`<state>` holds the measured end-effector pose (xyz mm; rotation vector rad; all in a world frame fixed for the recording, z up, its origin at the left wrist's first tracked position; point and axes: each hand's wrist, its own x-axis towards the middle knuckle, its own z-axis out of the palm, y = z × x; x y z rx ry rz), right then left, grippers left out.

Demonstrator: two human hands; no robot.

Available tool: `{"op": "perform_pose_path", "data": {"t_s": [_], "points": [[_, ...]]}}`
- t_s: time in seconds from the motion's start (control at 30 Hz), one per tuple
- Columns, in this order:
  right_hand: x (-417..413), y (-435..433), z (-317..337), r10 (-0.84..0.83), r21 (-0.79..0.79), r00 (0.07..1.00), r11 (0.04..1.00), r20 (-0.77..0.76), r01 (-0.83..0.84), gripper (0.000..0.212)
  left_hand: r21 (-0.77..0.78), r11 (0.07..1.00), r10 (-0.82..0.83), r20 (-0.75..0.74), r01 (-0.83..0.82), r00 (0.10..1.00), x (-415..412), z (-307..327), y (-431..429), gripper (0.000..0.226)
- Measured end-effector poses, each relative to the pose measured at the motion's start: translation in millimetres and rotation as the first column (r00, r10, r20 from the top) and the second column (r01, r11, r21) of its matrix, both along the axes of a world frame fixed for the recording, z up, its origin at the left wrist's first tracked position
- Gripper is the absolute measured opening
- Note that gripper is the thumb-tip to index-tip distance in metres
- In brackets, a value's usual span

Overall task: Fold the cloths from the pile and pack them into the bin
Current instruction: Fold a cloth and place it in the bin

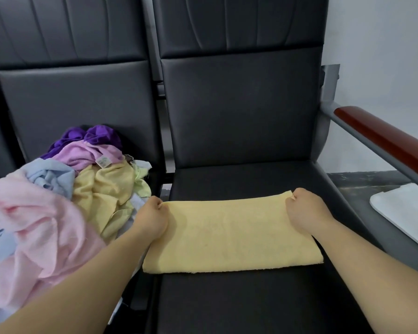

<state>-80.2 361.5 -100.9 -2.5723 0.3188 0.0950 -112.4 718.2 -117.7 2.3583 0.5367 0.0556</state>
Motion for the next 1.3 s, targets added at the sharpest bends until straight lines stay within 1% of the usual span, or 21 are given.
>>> {"op": "perform_pose_path", "data": {"t_s": [0.2, 0.27, 0.33, 0.4, 0.47, 0.5, 0.57, 0.63, 0.67, 0.7, 0.77, 0.8, 0.83, 0.87, 0.93, 0.97, 1.07, 1.13, 1.2, 1.23, 1.3], "points": [[2, 11, -7, -0.007, -0.174, 1.000, 0.985, 0.003, 0.007, 0.022, 0.099, 0.995, 0.024, 0.023, -0.026, 0.999, 5, -12, -1, 0.018], [1, 11, -8, -0.011, -0.174, 1.000, 0.985, 0.008, 0.013, 0.021, 0.112, 0.993, 0.035, 0.039, -0.039, 0.999, 3, -14, -4, 0.018], [-3, 10, -6, -0.018, -0.146, 1.000, 0.989, 0.008, 0.019, 0.018, 0.073, 0.996, 0.052, 0.024, -0.053, 0.998, -2, -9, -8, 0.019], [-10, 9, -1, -0.025, -0.105, 1.000, 0.994, 0.016, 0.026, 0.019, 0.017, 0.998, 0.055, 0.015, -0.055, 0.998, -8, -4, -12, 0.032], [-17, 9, 6, -0.027, -0.066, 0.999, 0.997, 0.028, 0.029, 0.030, 0.020, 0.999, 0.029, 0.009, -0.029, 1.000, -16, 2, -18, 0.050], [-20, 9, 8, -0.012, -0.073, 0.999, 0.997, 0.039, 0.015, 0.037, 0.067, 0.998, 0.001, -0.004, -0.001, 1.000, -19, 2, -22, 0.056], [-26, 9, 14, 0.048, -0.142, 0.995, 0.989, 0.084, -0.035, 0.041, 0.244, 0.968, -0.052, -0.028, 0.057, 0.998, -30, 6, -32, 0.057], [-32, 10, 17, 0.122, -0.184, 0.983, 0.978, 0.137, -0.096, 0.029, 0.423, 0.897, -0.133, -0.024, 0.131, 0.991, -41, 10, -49, 0.048], [-36, 11, 18, 0.163, -0.179, 0.977, 0.974, 0.136, -0.138, 0.021, 0.434, 0.880, -0.208, -0.007, 0.191, 0.978, -46, 12, -58, 0.043], [-40, 11, 19, 0.210, -0.176, 0.972, 0.966, 0.107, -0.189, 0.016, 0.390, 0.881, -0.296, 0.010, 0.269, 0.955, -52, 14, -69, 0.037], [-50, 13, 19, 0.294, -0.209, 0.956, 0.934, -0.014, -0.290, 0.017, 0.259, 0.871, -0.434, 0.009, 0.417, 0.901, -67, 18, -91, 0.029], [-54, 15, 20, 0.316, -0.245, 0.946, 0.913, -0.077, -0.325, 0.019, 0.238, 0.852, -0.479, -0.011, 0.467, 0.878, -75, 19, -100, 0.027], [-59, 15, 23, 0.322, -0.289, 0.939, 0.893, -0.124, -0.344, 0.019, 0.275, 0.817, -0.517, -0.041, 0.507, 0.855, -82, 18, -109, 0.025], [-63, 17, 26, 0.321, -0.330, 0.934, 0.874, -0.157, -0.356, 0.019, 0.357, 0.769, -0.540, -0.083, 0.531, 0.837, -86, 17, -115, 0.024], [-72, 20, 34, 0.328, -0.378, 0.917, 0.838, -0.226, -0.393, 0.019, 0.518, 0.675, -0.523, -0.168, 0.526, 0.836, -90, 15, -119, 0.033], [-78, 21, 39, 0.340, -0.379, 0.898, 0.820, -0.280, -0.429, 0.019, 0.557, 0.648, -0.498, -0.206, 0.519, 0.843, -89, 14, -119, 0.041], [-100, 29, 47, 0.418, -0.309, 0.805, 0.768, -0.420, -0.560, 0.022, 0.590, 0.647, -0.412, -0.262, 0.483, 0.873, -80, 13, -112, 0.058], [-112, 34, 46, 0.496, -0.239, 0.767, 0.752, -0.408, -0.614, 0.028, 0.629, 0.651, -0.357, -0.241, 0.425, 0.903, -77, 14, -110, 0.054], [-119, 37, 42, 0.543, -0.207, 0.773, 0.758, -0.328, -0.619, 0.030, 0.595, 0.705, -0.341, -0.190, 0.385, 0.920, -79, 13, -108, 0.046], [-121, 37, 40, 0.556, -0.207, 0.777, 0.757, -0.297, -0.620, 0.030, 0.515, 0.761, -0.361, -0.171, 0.395, 0.917, -82, 12, -107, 0.043], [-120, 34, 35, 0.563, -0.198, 0.783, 0.763, -0.264, -0.615, 0.028, 0.233, 0.859, -0.441, -0.115, 0.456, 0.890, -90, 12, -106, 0.039]]}}
